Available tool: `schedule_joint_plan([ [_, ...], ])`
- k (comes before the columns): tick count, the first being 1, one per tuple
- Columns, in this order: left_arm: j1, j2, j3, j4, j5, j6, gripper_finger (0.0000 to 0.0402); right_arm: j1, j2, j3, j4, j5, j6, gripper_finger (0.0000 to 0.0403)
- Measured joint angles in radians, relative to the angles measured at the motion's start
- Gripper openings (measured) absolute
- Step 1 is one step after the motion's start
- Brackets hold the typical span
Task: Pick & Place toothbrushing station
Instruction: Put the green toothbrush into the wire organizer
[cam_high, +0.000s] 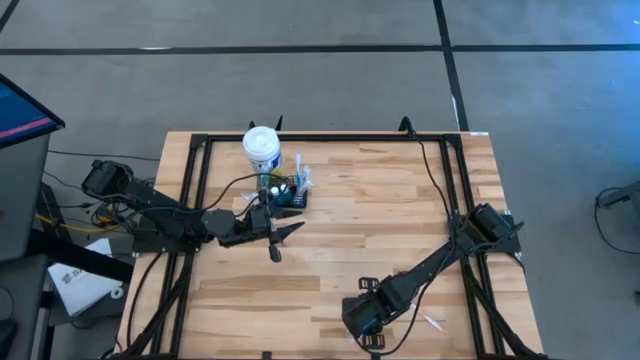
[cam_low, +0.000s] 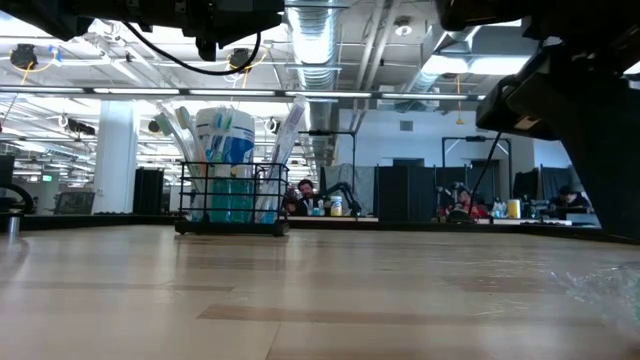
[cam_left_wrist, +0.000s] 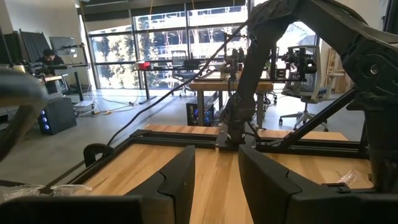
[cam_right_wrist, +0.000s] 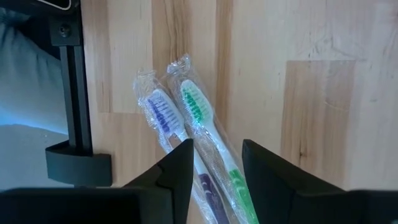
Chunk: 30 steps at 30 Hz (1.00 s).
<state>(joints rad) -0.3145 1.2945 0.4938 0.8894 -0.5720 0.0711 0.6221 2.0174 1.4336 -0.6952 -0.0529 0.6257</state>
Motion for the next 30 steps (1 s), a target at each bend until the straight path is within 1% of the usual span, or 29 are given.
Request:
schedule_joint_plan([
  [6, 0.000, 0.000, 0.000, 0.000, 0.000, 0.000, 0.0117, 0.000, 0.003, 0.000, -0.002, 0.001, -0.005, 0.0125],
  [9, 0.000, 0.000, 0.000, -0.001, 0.000, 0.000, 0.0117, 0.001, 0.045, -0.002, -0.001, 0.000, -0.006, 0.0123],
  [11, 0.000, 0.000, 0.000, -0.001, 0.000, 0.000, 0.0117, -0.001, 0.079, 0.016, -0.020, -0.046, -0.001, 0.0123],
  [13, 0.000, 0.000, 0.000, -0.005, 0.000, 0.000, 0.0117, -0.019, 0.097, 0.043, -0.035, -0.130, 0.008, 0.0123],
  [15, 0.000, 0.000, 0.000, -0.005, 0.000, 0.000, 0.0117, -0.032, 0.112, 0.061, -0.054, -0.162, 0.026, 0.0123],
  [21, 0.000, 0.000, 0.000, -0.011, -0.004, 0.000, 0.0117, -0.026, 0.111, 0.061, -0.056, -0.093, -0.002, 0.0118],
  [24, 0.000, 0.000, 0.000, -0.012, -0.004, 0.000, 0.0117, -0.026, 0.111, 0.060, -0.058, -0.076, -0.005, 0.0095],
  [29, 0.000, 0.000, 0.000, -0.011, -0.004, 0.000, 0.0117, -0.027, 0.111, 0.059, -0.068, -0.072, -0.006, 0.0020],
  [30, 0.000, 0.000, 0.000, -0.011, -0.003, 0.000, 0.0117, -0.028, 0.111, 0.059, -0.068, -0.070, -0.008, 0.0011],
])
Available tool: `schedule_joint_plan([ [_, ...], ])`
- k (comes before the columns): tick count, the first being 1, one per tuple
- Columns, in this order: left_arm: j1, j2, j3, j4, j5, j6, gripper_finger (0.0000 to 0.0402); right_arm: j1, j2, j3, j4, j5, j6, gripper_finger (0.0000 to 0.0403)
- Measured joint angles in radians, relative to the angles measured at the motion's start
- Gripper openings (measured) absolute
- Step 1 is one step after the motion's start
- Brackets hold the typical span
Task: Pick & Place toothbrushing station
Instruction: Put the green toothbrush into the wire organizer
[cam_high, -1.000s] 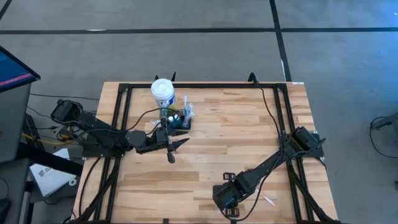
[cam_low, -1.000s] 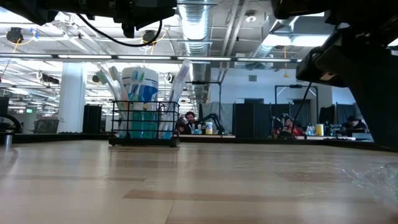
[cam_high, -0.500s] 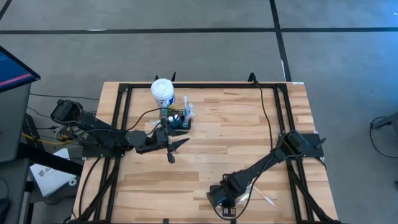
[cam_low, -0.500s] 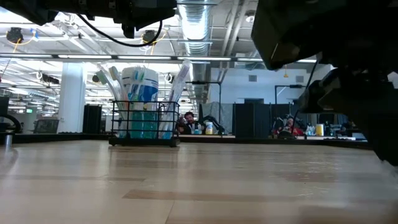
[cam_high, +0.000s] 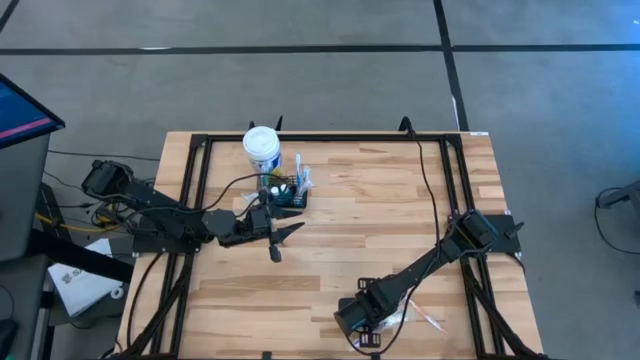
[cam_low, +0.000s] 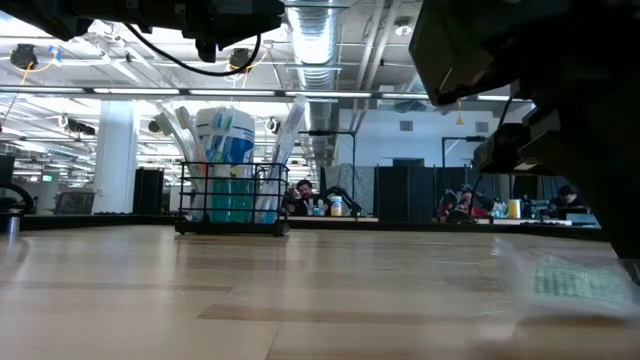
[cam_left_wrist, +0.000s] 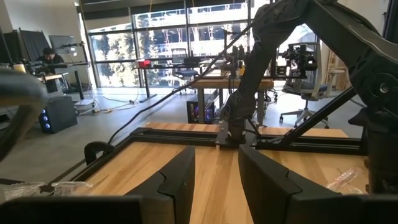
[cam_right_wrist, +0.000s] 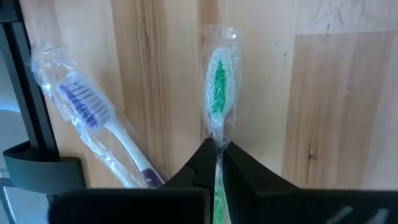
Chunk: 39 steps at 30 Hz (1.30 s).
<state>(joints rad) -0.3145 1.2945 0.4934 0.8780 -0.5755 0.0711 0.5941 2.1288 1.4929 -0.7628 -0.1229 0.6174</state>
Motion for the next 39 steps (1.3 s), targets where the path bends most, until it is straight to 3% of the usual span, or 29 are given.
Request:
schedule_joint_plan([
  [7, 0.000, 0.000, 0.000, 0.000, 0.000, 0.000, 0.0117, 0.001, -0.002, 0.002, -0.019, 0.080, -0.005, 0.0005],
  [24, 0.000, 0.000, 0.000, 0.000, 0.000, 0.000, 0.0117, -0.028, -0.200, 0.000, -0.085, 0.516, -0.019, 0.0001],
  [33, 0.000, 0.000, 0.000, 0.000, 0.000, 0.000, 0.0117, -0.032, -0.245, -0.001, -0.090, 0.747, -0.018, 0.0001],
  [39, 0.000, 0.000, 0.000, 0.000, 0.000, 0.000, 0.0117, -0.076, -0.245, -0.003, -0.085, 0.776, -0.017, 0.0000],
])
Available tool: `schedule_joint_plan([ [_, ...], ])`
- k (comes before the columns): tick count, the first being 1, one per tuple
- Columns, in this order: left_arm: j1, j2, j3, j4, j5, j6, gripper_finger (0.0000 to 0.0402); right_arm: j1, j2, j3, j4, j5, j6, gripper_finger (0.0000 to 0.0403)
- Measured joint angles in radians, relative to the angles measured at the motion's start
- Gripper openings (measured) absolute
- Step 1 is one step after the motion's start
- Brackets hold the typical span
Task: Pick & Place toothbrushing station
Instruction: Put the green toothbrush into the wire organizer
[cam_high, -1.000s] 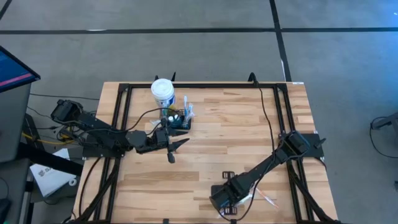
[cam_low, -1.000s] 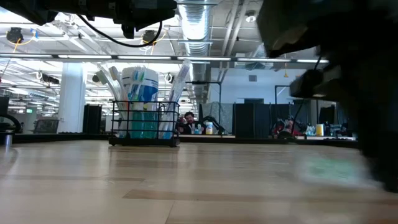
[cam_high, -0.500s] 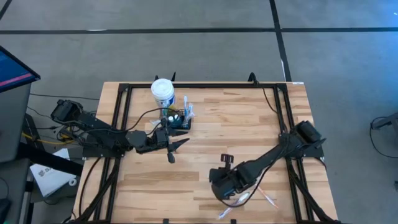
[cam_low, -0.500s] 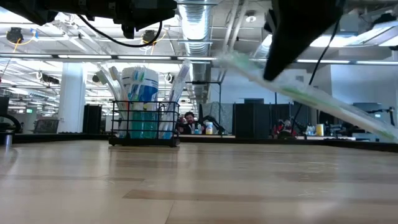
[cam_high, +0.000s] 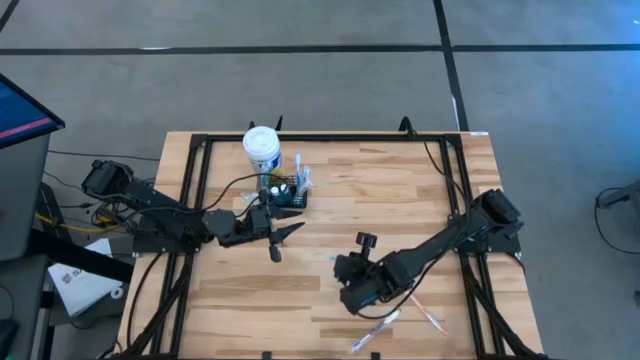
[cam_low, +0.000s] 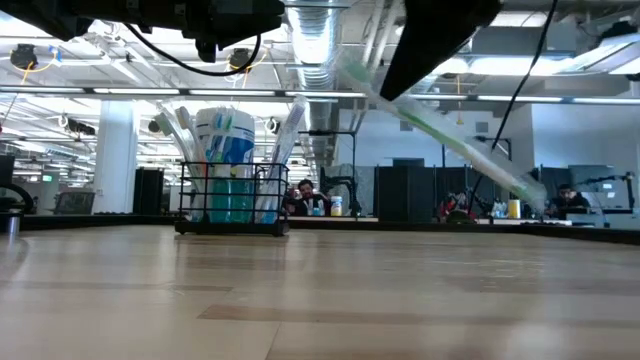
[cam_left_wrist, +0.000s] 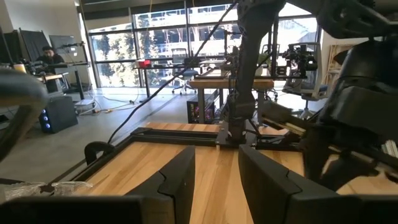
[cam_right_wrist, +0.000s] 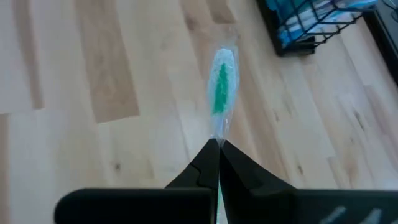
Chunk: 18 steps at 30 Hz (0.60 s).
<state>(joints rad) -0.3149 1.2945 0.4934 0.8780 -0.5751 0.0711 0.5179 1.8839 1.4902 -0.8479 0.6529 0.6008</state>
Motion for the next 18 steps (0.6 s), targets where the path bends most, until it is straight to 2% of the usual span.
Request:
schedule_joint_plan([
  [6, 0.000, 0.000, 0.000, 0.000, 0.000, 0.000, 0.0117, -0.044, -0.009, -0.008, 0.026, 0.014, -0.029, 0.0000],
  [11, 0.000, 0.000, 0.000, -0.003, 0.000, 0.000, 0.0117, -0.048, -0.064, -0.018, 0.058, 0.058, -0.070, 0.0000],
  [18, 0.000, 0.000, 0.000, -0.011, 0.000, 0.000, 0.0117, -0.049, -0.253, -0.244, 0.424, 0.066, -0.198, 0.0000],
])
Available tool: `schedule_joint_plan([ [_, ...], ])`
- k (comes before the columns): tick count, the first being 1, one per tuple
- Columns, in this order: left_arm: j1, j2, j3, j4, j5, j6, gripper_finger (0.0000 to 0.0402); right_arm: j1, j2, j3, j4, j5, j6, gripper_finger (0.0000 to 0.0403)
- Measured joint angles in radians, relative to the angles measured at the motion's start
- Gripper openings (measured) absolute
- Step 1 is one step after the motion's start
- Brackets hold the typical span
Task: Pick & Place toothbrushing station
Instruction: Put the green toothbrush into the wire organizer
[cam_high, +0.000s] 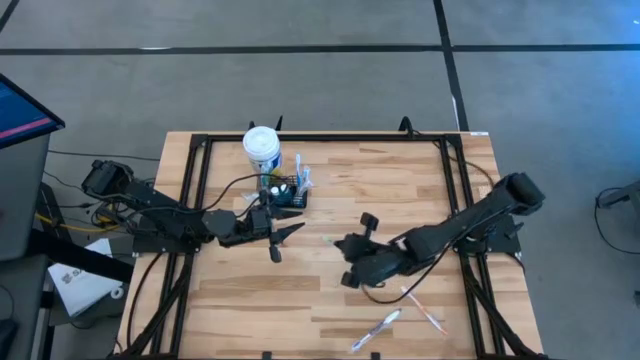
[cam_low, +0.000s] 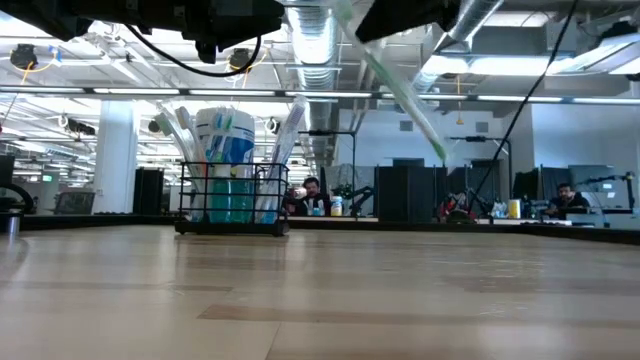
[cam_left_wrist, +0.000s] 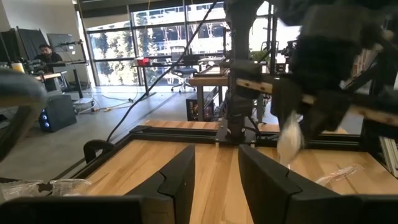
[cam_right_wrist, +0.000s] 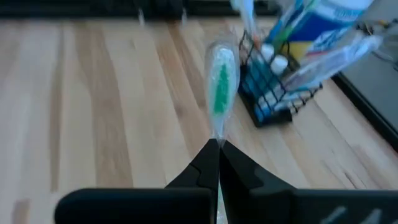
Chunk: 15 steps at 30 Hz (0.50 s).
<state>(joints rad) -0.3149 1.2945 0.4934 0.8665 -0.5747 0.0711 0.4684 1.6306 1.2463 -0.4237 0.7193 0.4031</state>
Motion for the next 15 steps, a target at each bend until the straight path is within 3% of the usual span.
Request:
schedule_joint_plan([
  [8, 0.002, 0.000, 0.000, 0.003, 0.000, 0.000, 0.0117, -0.051, -0.174, -0.281, 0.474, -0.003, -0.176, 0.0000],
  [15, 0.002, 0.000, 0.000, 0.004, 0.000, 0.000, 0.0117, -0.135, -0.196, -0.363, 0.737, -0.027, -0.329, 0.0000],
])
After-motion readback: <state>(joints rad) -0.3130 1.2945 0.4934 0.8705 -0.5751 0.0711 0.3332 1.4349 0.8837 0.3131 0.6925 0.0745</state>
